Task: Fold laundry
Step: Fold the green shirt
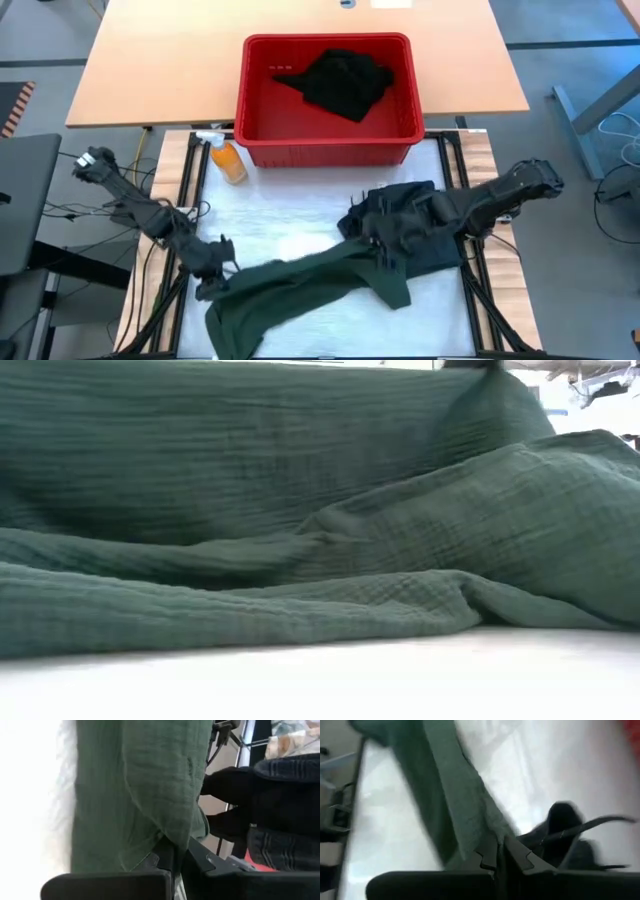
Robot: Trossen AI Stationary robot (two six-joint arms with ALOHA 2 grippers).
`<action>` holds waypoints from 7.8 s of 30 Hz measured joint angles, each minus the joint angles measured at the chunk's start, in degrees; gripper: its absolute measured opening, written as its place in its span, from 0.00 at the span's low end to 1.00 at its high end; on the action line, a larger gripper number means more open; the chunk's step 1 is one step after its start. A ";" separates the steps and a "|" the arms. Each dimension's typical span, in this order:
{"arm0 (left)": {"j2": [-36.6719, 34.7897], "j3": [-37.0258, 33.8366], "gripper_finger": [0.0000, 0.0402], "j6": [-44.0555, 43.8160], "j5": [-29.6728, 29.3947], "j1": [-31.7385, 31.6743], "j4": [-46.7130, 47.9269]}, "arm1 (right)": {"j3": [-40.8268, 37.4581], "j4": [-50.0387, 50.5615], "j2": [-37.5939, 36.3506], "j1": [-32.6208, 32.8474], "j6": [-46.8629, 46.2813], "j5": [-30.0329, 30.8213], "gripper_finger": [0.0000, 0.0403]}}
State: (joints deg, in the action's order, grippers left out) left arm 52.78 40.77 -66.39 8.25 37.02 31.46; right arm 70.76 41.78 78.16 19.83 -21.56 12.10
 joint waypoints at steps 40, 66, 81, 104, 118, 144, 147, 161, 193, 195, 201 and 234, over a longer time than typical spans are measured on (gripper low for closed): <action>26.23 0.02 0.00 -5.36 -8.31 5.30 -24.52 | -5.69 15.59 -5.07 6.64 -18.80 7.46 0.60; 26.23 0.00 0.00 -17.86 -7.33 15.27 -13.92 | -9.70 5.18 -11.31 -1.88 -22.74 11.86 0.42; 26.23 0.00 0.18 -8.34 -15.85 15.74 -13.96 | -10.29 17.74 -1.94 27.49 -61.43 8.82 0.42; 26.23 -0.02 0.33 -17.94 -4.85 18.75 -8.65 | -35.60 -12.51 1.58 13.55 -53.07 3.60 0.27; 26.20 -0.04 0.33 -24.37 -1.20 23.82 -7.68 | -32.78 -10.62 -1.80 -9.56 -27.24 -0.02 0.25; 26.20 -0.04 0.48 -15.80 -13.15 23.66 -7.90 | -31.71 -18.96 -0.53 17.17 -76.79 13.52 0.63; 26.20 -0.04 0.51 -15.51 -11.15 22.83 -10.41 | -31.70 -20.54 2.28 16.45 -77.61 14.12 0.72; 25.95 -0.04 0.49 -18.16 -7.25 21.61 -12.84 | -31.63 -43.30 14.97 10.94 -67.04 14.95 0.70; 25.99 -0.04 0.14 -15.99 -23.95 23.89 3.01 | -4.37 16.81 6.78 14.17 -37.87 12.42 0.07; 25.99 -0.04 0.13 -16.85 -24.00 23.91 2.76 | -4.39 18.09 9.19 13.80 -33.92 12.03 0.08; 25.99 -0.04 0.08 -18.30 -26.54 23.91 -1.39 | -4.40 25.89 16.72 13.77 -32.37 11.62 0.07; 27.30 -0.03 0.04 -18.74 -28.37 23.91 -7.44 | -6.34 23.04 -2.82 18.27 -67.12 5.79 0.60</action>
State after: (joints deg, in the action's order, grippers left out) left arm 80.07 40.75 -85.12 -20.12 60.93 24.02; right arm 64.42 64.83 75.34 38.09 -88.68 17.89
